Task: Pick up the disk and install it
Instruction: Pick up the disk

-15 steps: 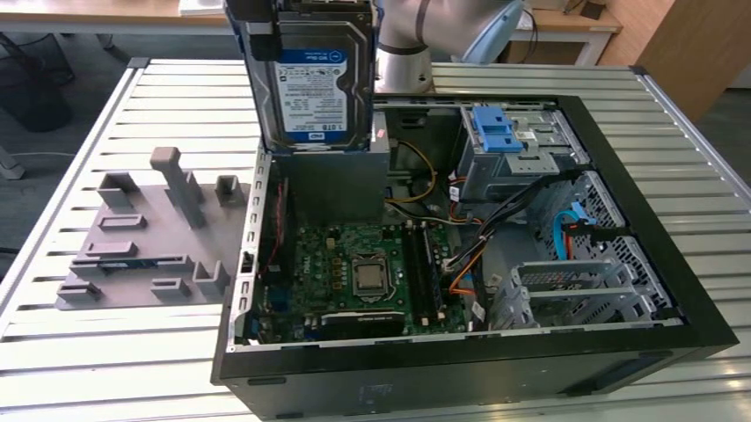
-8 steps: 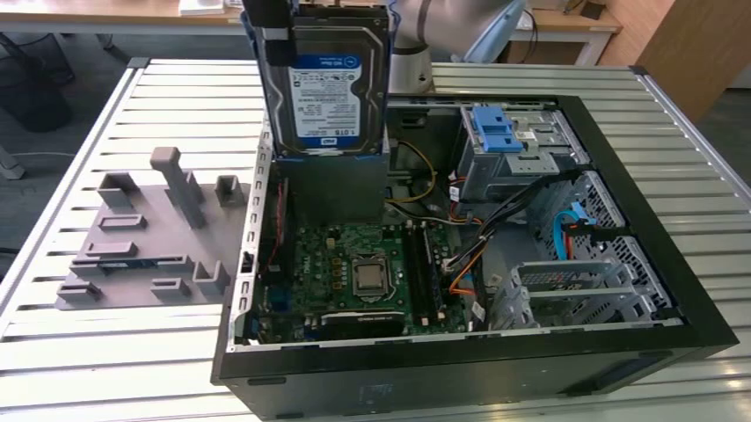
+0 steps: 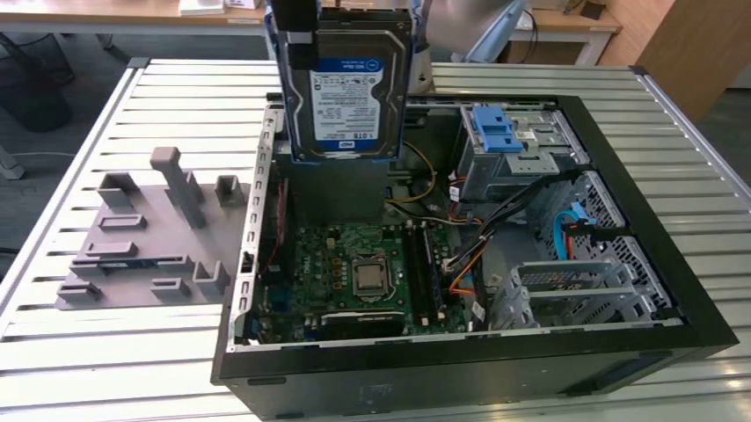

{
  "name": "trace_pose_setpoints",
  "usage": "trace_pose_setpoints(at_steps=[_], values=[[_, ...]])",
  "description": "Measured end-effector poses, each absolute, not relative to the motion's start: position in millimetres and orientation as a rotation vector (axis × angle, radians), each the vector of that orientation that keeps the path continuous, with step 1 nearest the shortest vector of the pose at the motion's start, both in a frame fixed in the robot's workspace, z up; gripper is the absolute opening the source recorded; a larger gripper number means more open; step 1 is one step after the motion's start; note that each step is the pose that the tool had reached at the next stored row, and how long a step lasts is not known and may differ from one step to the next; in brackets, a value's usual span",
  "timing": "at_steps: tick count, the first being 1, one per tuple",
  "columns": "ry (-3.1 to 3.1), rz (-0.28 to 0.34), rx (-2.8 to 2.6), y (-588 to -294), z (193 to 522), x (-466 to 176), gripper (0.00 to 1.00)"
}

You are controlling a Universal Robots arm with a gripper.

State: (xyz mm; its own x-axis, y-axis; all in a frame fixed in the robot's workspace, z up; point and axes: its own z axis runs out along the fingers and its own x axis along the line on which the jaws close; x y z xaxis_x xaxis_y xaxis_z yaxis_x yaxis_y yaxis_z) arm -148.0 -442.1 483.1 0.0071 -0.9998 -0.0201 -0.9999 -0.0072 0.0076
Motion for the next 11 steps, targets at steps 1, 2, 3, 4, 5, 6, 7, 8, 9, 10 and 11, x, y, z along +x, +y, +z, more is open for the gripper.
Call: trace_pose_setpoints(at_steps=[1, 2, 3, 4, 5, 6, 7, 8, 9, 10, 11], values=[[2.207, 0.031, -2.223, -442.4, 483.1, -145.9, 0.36], [2.207, 0.031, -2.223, -442.6, 483.0, -143.9, 0.36], [2.207, 0.031, -2.223, -442.7, 483.0, -141.6, 0.36], [2.207, 0.031, -2.223, -442.8, 483.0, -139.3, 0.36], [2.207, 0.031, -2.223, -442.9, 483.1, -136.8, 0.36], [2.207, 0.031, -2.223, -443.0, 483.0, -134.6, 0.36], [2.208, 0.031, -2.223, -443.1, 483.0, -132.5, 0.36], [2.208, 0.031, -2.222, -443.1, 483.0, -130.6, 0.36], [2.210, 0.031, -2.221, -443.1, 483.0, -129.4, 0.36], [2.212, 0.031, -2.219, -443.1, 483.1, -128.5, 0.36], [2.215, 0.031, -2.215, -443.2, 483.0, -127.8, 0.36]])
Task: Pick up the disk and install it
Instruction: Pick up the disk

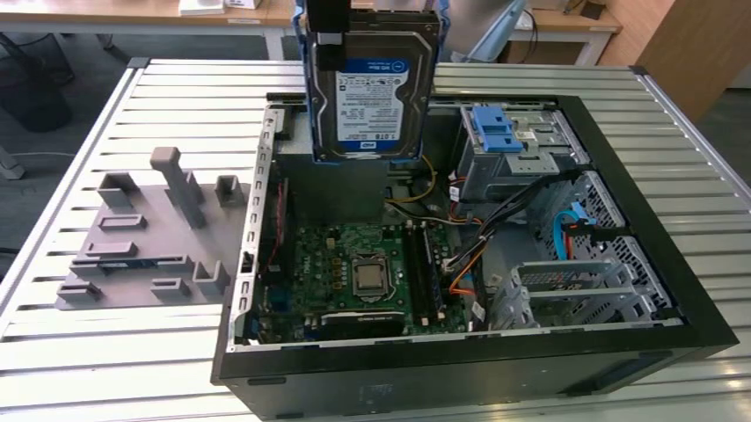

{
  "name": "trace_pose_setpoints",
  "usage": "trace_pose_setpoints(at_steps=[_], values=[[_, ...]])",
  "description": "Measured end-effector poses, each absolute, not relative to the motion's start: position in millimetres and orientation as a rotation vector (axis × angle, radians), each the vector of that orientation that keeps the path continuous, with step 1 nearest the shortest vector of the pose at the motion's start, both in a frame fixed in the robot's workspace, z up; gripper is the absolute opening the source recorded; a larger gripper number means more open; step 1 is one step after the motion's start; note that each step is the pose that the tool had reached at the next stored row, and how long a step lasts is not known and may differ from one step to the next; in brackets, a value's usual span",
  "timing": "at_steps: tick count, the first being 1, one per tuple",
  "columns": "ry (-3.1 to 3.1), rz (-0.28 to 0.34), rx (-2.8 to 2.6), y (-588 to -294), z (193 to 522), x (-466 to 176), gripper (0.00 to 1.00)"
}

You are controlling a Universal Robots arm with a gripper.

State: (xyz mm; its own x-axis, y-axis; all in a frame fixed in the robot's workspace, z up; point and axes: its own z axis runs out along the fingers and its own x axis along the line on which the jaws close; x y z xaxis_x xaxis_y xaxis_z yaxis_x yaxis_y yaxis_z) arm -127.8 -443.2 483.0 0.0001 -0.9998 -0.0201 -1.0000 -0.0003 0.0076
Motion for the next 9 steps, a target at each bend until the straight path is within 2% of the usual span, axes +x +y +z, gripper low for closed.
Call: trace_pose_setpoints(at_steps=[9], values=[[2.238, 0.031, -2.192, -443.1, 483.0, -117.1, 0.36]])
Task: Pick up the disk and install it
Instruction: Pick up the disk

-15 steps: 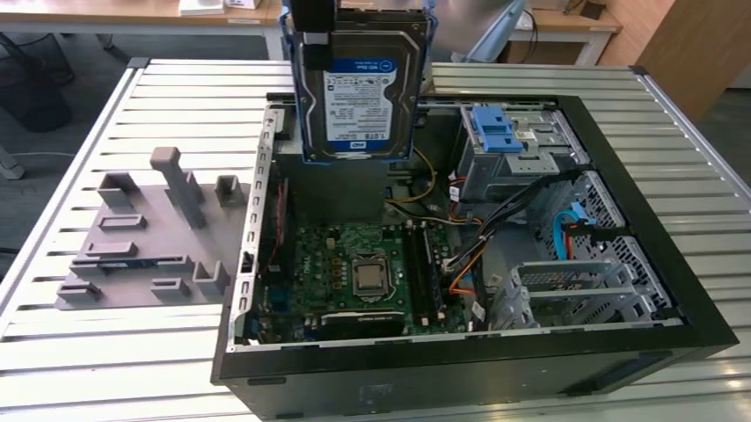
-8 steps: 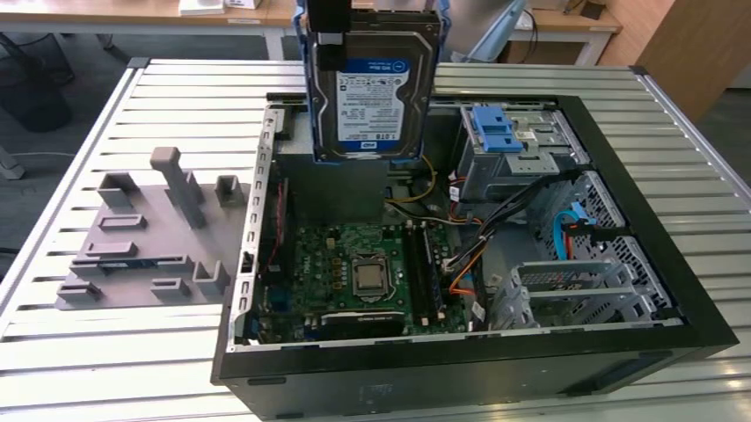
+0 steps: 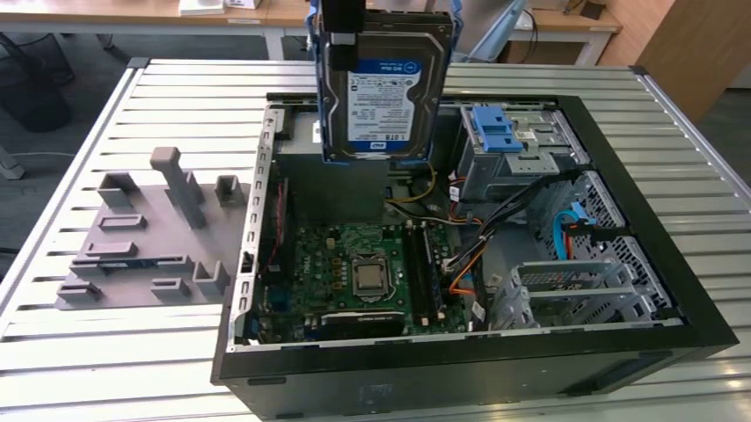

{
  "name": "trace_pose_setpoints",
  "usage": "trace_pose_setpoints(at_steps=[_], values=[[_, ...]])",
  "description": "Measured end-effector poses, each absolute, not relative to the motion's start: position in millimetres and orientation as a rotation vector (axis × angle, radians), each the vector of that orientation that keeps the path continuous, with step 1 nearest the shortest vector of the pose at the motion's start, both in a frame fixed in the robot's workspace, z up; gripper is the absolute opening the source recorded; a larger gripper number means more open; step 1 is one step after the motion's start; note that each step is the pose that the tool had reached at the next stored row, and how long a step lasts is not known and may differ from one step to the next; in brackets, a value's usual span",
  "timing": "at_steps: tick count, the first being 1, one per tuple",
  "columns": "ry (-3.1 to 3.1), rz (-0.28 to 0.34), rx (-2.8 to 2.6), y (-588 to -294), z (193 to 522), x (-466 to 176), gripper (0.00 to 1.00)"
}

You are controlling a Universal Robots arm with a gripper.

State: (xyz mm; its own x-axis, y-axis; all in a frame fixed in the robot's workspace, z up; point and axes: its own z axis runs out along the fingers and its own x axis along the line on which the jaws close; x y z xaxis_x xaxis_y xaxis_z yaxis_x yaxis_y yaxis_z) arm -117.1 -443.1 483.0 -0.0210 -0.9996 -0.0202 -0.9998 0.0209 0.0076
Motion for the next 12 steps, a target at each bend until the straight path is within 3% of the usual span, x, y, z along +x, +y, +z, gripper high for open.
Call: trace_pose_setpoints(at_steps=[12], values=[[2.249, 0.030, -2.181, -443.1, 483.0, -95.9, 0.36]])
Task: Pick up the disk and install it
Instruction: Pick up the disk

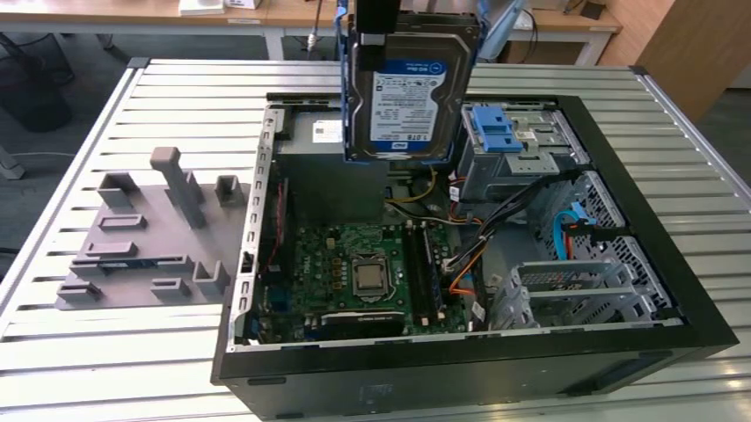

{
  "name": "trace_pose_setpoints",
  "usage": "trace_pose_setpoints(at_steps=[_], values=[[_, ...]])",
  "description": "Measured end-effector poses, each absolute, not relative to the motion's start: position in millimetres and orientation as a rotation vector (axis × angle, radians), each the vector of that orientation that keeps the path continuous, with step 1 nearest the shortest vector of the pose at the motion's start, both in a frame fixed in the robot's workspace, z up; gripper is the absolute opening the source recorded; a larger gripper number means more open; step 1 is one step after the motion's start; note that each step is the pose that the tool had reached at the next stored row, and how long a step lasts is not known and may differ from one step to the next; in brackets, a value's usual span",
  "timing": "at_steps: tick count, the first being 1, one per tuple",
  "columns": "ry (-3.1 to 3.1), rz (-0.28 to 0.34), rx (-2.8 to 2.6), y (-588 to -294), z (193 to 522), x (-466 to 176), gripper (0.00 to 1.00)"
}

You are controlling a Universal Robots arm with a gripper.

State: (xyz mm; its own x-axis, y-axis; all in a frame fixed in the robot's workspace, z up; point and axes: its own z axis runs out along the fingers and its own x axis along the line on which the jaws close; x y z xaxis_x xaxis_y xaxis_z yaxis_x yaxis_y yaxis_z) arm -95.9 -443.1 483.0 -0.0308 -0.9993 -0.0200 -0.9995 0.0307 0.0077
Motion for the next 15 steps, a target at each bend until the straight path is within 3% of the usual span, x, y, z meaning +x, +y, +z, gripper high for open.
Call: trace_pose_setpoints(at_steps=[15], values=[[2.262, 0.030, -2.167, -443.2, 483.0, -75.7, 0.36]])
